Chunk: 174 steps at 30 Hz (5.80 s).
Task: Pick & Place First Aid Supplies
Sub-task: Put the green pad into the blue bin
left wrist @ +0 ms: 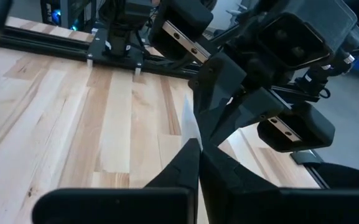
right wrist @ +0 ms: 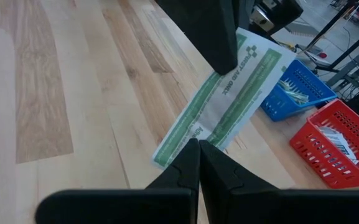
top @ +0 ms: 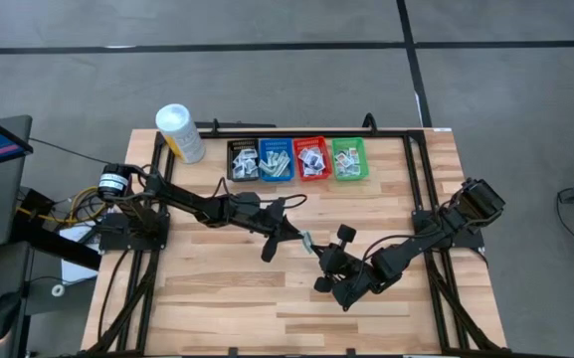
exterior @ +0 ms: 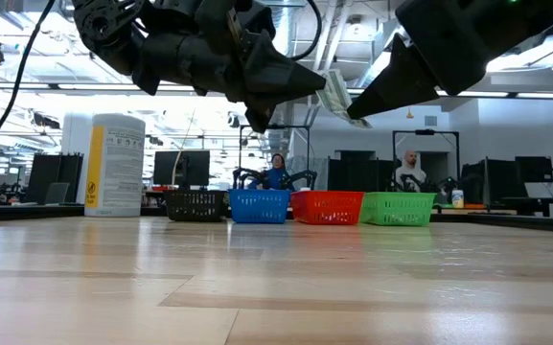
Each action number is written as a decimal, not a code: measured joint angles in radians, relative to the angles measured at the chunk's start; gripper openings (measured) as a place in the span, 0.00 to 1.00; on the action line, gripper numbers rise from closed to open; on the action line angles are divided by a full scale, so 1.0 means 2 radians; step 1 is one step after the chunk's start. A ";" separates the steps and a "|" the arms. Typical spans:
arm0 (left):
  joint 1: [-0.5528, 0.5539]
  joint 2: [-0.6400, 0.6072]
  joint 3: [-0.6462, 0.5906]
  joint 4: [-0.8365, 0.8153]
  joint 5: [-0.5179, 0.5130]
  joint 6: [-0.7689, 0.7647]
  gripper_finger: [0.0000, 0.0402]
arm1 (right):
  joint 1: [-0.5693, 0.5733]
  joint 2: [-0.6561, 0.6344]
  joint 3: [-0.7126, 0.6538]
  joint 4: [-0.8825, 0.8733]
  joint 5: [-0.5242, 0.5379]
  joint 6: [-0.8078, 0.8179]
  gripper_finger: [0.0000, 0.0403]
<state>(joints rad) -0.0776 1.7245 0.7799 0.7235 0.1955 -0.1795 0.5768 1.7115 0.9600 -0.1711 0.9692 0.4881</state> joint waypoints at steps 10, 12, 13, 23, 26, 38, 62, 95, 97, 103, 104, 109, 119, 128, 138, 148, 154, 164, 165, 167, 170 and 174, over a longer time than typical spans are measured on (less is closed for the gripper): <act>0.000 0.000 0.000 0.000 0.002 0.000 0.02 | 0.002 0.000 0.000 0.001 -0.015 0.000 0.00; 0.000 0.000 0.000 0.002 0.001 0.000 0.02 | 0.002 0.000 0.000 0.000 -0.029 -0.001 0.00; 0.000 0.000 0.000 0.004 0.001 0.000 0.01 | 0.002 0.000 0.000 -0.001 -0.038 -0.004 0.00; 0.000 0.000 0.000 0.003 0.000 0.000 0.02 | 0.001 0.000 0.000 -0.006 -0.067 -0.012 0.17; 0.000 0.000 0.000 0.002 0.000 0.000 0.01 | 0.001 0.005 0.000 -0.010 -0.068 -0.012 0.24; 0.016 -0.003 0.000 0.006 -0.040 0.000 0.02 | -0.002 0.005 0.000 -0.017 -0.126 0.008 0.47; 0.194 -0.048 -0.025 -0.029 -0.180 -0.004 0.03 | -0.002 0.005 0.000 -0.012 -0.131 0.019 0.39; 0.117 -0.072 -0.061 -0.107 0.007 0.034 0.03 | -0.066 0.006 0.000 0.017 -0.181 -0.096 0.36; 0.097 -0.072 -0.061 -0.145 0.000 0.053 0.03 | -0.075 0.006 0.000 0.011 -0.213 -0.100 0.36; 0.054 -0.072 -0.061 -0.183 -0.047 0.065 0.03 | -0.081 0.006 0.000 -0.007 -0.237 -0.113 0.34; 0.049 -0.072 -0.061 -0.184 -0.059 0.074 0.03 | -0.081 0.006 0.000 -0.007 -0.237 -0.118 0.33; 0.043 -0.072 -0.061 -0.184 -0.121 0.119 0.08 | -0.080 0.006 0.000 -0.004 -0.237 -0.153 0.33; 0.062 -0.072 -0.062 -0.209 -0.131 0.131 0.32 | -0.102 0.005 -0.053 0.124 -0.241 -0.283 0.33; 0.073 -0.072 -0.091 -0.165 -0.161 0.164 0.39 | -0.140 0.004 -0.103 0.197 -0.277 -0.284 0.33; 0.098 -0.021 -0.093 -0.103 -0.148 0.177 0.38 | -0.140 0.004 -0.103 0.199 -0.276 -0.284 0.33; 0.111 0.059 -0.094 -0.053 -0.159 0.182 0.38 | -0.139 0.004 -0.103 0.195 -0.276 -0.284 0.33; 0.120 0.089 -0.091 -0.022 -0.142 0.176 0.37 | -0.139 0.004 -0.103 0.195 -0.275 -0.284 0.33; 0.116 0.093 -0.092 -0.021 -0.121 0.160 0.28 | -0.139 0.004 -0.103 0.195 -0.275 -0.283 0.33; 0.116 0.093 -0.092 -0.022 -0.117 0.152 0.26 | -0.139 0.004 -0.103 0.195 -0.275 -0.283 0.33; 0.116 0.093 -0.092 -0.022 -0.111 0.140 0.21 | -0.139 0.004 -0.103 0.195 -0.275 -0.283 0.33; 0.116 0.093 -0.092 -0.026 -0.104 0.122 0.12 | -0.139 0.004 -0.102 0.195 -0.275 -0.283 0.33; 0.112 0.093 -0.092 -0.034 -0.100 0.099 0.02 | -0.139 0.004 -0.102 0.195 -0.275 -0.283 0.33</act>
<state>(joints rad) 0.1470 1.9106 0.5960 0.6548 -0.0048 0.0176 0.2996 1.7203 0.7551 0.2184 0.4183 -0.0784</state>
